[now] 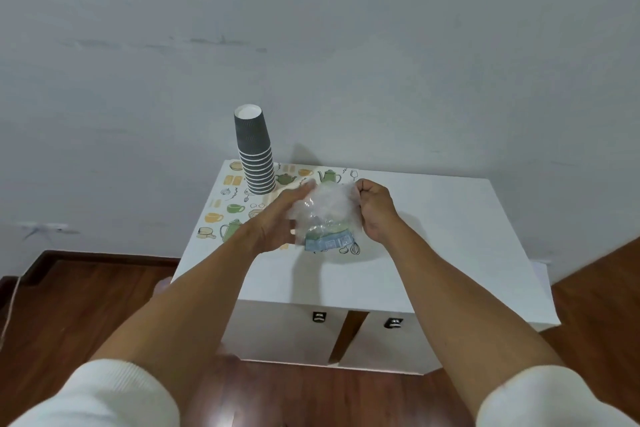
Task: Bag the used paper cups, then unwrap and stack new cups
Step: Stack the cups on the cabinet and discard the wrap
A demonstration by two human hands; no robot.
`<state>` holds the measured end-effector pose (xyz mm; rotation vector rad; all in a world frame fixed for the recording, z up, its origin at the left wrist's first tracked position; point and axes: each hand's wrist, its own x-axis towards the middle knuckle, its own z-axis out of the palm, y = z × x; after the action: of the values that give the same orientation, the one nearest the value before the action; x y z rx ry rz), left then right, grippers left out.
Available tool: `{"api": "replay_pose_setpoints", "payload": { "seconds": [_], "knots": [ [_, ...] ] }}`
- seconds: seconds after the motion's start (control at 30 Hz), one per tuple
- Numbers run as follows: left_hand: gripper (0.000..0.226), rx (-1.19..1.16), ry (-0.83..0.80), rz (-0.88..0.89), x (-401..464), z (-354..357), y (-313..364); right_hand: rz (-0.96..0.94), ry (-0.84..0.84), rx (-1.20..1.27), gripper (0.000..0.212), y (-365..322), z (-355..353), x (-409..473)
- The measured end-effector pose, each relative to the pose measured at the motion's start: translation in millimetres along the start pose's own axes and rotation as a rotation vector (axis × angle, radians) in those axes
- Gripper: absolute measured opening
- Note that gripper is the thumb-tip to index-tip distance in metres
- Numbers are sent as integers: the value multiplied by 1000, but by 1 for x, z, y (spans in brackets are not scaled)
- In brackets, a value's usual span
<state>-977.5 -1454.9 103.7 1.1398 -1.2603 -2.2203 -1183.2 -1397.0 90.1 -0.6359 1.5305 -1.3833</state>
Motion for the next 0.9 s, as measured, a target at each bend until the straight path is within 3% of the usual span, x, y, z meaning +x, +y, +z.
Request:
{"api": "replay_pose_setpoints", "payload": {
  "seconds": [0.03, 0.13, 0.17, 0.23, 0.33, 0.43, 0.53, 0.67, 0.8, 0.9],
  "knots": [
    [54, 34, 21, 16, 0, 0, -7, 10, 12, 15, 47, 1, 2, 0],
    [79, 76, 155, 73, -1, -8, -22, 128, -3, 149, 19, 0, 7, -6],
    [85, 94, 199, 100, -5, -11, -26, 200, -47, 181, 22, 0, 9, -9],
    [83, 135, 270, 168, -16, -18, -31, 320, -200, 108, 52, 4, 12, -11],
    [77, 128, 310, 227, -31, -37, -35, 370, -390, -102, 64, 21, 32, -19],
    [84, 58, 289, 219, -47, -74, -36, 319, -339, -118, 71, 35, 61, -16],
    [94, -28, 323, 217, -69, -117, -33, 238, -293, -116, 62, 37, 103, -19],
    [69, 54, 469, 253, -98, -176, -24, 161, -257, -72, 43, 39, 176, -26],
    [23, 195, 463, 285, -124, -257, -14, 153, -290, -17, 26, 46, 263, -33],
    [16, 212, 473, 287, -138, -313, -5, 203, -259, 57, 25, 54, 321, -35]
  ]
}}
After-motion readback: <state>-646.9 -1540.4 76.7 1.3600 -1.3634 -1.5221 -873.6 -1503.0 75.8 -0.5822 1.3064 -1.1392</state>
